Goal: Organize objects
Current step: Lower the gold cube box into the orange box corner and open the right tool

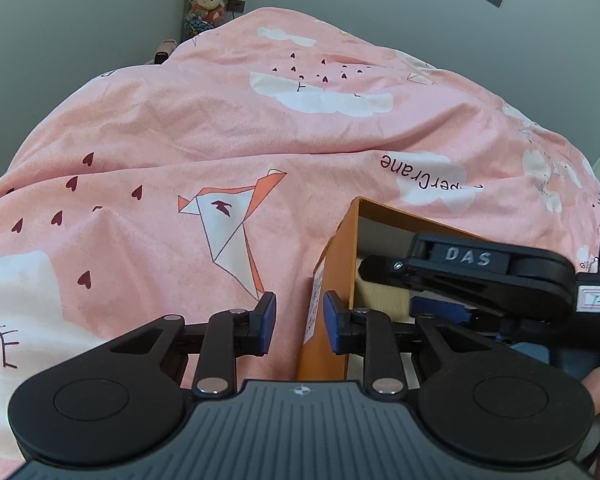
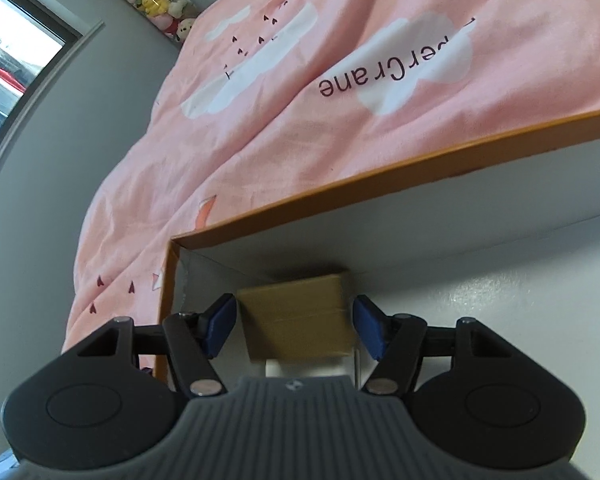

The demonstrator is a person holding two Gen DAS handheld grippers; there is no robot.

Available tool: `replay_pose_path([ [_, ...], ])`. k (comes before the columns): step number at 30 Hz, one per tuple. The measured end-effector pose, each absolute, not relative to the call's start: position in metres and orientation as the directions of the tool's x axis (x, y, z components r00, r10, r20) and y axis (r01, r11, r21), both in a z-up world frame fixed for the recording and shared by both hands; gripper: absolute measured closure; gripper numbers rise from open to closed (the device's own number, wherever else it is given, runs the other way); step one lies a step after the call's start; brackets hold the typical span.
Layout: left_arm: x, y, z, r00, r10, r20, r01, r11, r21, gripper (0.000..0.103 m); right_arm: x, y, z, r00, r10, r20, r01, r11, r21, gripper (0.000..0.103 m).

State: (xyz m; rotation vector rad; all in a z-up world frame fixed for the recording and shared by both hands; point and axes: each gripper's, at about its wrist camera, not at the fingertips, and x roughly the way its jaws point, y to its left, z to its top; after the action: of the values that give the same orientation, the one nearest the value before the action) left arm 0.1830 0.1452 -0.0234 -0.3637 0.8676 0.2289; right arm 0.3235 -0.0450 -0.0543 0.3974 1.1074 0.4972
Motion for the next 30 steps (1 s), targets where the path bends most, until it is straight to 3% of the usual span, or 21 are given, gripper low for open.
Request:
replay_pose_path([
  [4, 0.183, 0.145, -0.023, 0.629, 0.053, -0.775, -0.339, 0.916, -0.213, 0.072, 0.324, -0.049, -0.05, 0.362, 0.568, -0.739, -0.191, 0.822, 0.537, 0.04],
  [6, 0.182, 0.143, -0.022, 0.629, 0.058, -0.775, -0.338, 0.918, -0.206, 0.072, 0.324, -0.048, -0.05, 0.353, 0.572, -0.74, -0.2, 0.819, 0.538, 0.057],
  [7, 0.182, 0.143, -0.022, 0.63, 0.062, -0.774, -0.338, 0.919, -0.201, 0.072, 0.324, -0.047, -0.051, 0.348, 0.57, -0.744, -0.201, 0.821, 0.535, 0.059],
  [14, 0.177, 0.134, -0.017, 0.635, 0.106, -0.765, -0.342, 0.927, -0.155, 0.072, 0.325, -0.045, -0.053, 0.333, 0.574, -0.748, -0.22, 0.819, 0.53, 0.063],
  [22, 0.153, 0.107, 0.007, 0.701, 0.175, -0.692, -0.308, 0.949, -0.072, 0.072, 0.293, -0.049, -0.014, 0.389, 0.571, -0.723, -0.379, 0.815, 0.439, 0.061],
  [26, 0.134, 0.09, 0.019, 0.737, 0.19, -0.648, -0.279, 0.96, -0.036, 0.07, 0.262, -0.061, 0.009, 0.459, 0.548, -0.699, -0.439, 0.824, 0.358, 0.052],
  [30, 0.112, 0.073, 0.028, 0.767, 0.18, -0.616, -0.229, 0.973, 0.0, 0.07, 0.231, -0.077, 0.025, 0.499, 0.534, -0.683, -0.476, 0.827, 0.299, 0.051],
])
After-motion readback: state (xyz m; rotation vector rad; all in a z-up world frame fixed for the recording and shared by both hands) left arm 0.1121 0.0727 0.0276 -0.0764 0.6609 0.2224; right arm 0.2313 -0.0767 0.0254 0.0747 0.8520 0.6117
